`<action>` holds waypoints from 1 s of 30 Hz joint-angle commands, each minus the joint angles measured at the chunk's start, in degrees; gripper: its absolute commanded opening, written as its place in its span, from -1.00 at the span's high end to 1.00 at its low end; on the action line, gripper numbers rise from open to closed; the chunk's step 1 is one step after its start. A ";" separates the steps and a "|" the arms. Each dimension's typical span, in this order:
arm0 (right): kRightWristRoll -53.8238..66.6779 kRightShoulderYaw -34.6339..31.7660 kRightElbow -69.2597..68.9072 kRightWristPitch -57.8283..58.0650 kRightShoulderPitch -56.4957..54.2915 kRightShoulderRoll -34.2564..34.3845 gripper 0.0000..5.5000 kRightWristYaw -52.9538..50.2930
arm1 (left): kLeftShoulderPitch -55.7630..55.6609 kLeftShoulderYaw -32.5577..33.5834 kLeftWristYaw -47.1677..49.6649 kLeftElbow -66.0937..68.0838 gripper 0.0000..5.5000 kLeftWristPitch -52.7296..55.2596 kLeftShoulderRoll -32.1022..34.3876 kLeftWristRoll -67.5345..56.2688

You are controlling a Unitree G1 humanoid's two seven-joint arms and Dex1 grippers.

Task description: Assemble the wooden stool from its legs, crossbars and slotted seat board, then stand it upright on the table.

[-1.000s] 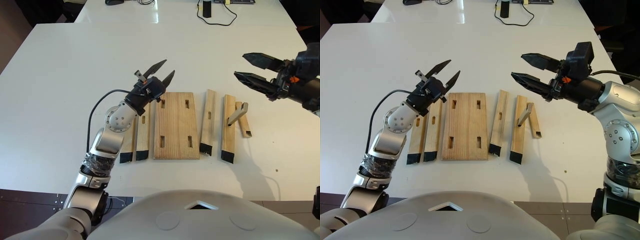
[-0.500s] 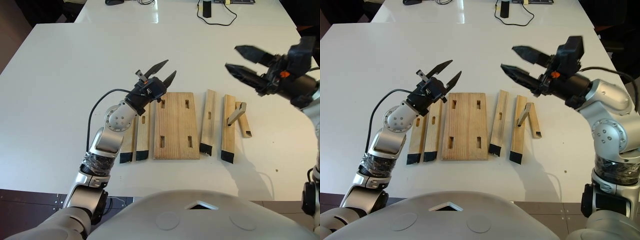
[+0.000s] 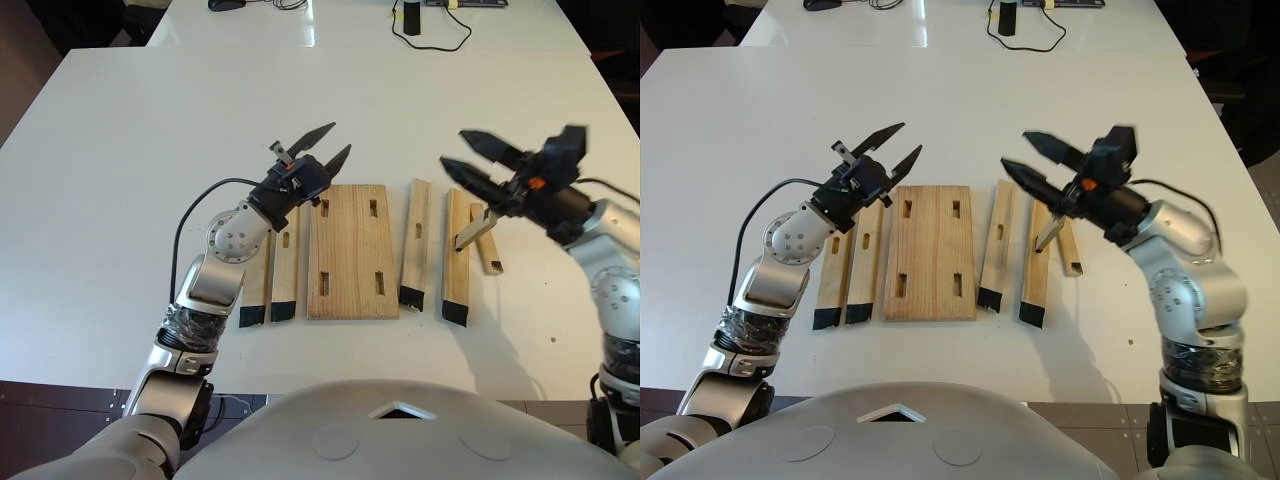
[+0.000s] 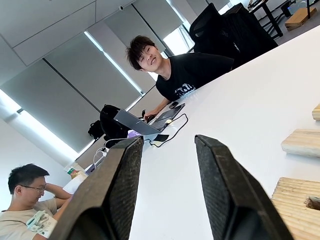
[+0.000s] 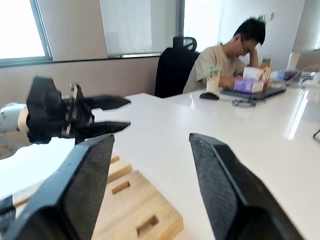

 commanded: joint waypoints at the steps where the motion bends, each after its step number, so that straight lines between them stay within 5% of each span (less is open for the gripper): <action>1: 6.22 -1.79 -10.96 6.25 12.26 -6.33 0.00 5.87 | 1.87 0.82 1.06 -0.94 0.32 0.70 0.25 0.61; 5: -7.91 5.99 -9.93 0.86 29.97 -9.21 0.00 12.61 | 3.11 1.43 1.84 -1.14 0.32 0.95 0.13 0.74; 14: -26.64 13.58 5.23 -12.40 34.77 -8.63 0.00 15.18 | 4.03 0.75 2.20 -0.95 0.32 0.65 0.02 1.35; 23: -29.00 7.78 11.03 -15.86 34.27 -11.93 0.00 17.87 | 6.50 0.36 3.19 -1.99 0.32 0.98 -0.44 2.51; 30: -15.83 -3.70 1.62 -6.43 33.77 -12.99 0.00 17.88 | 8.32 1.49 4.70 -3.24 0.32 1.72 -0.46 3.30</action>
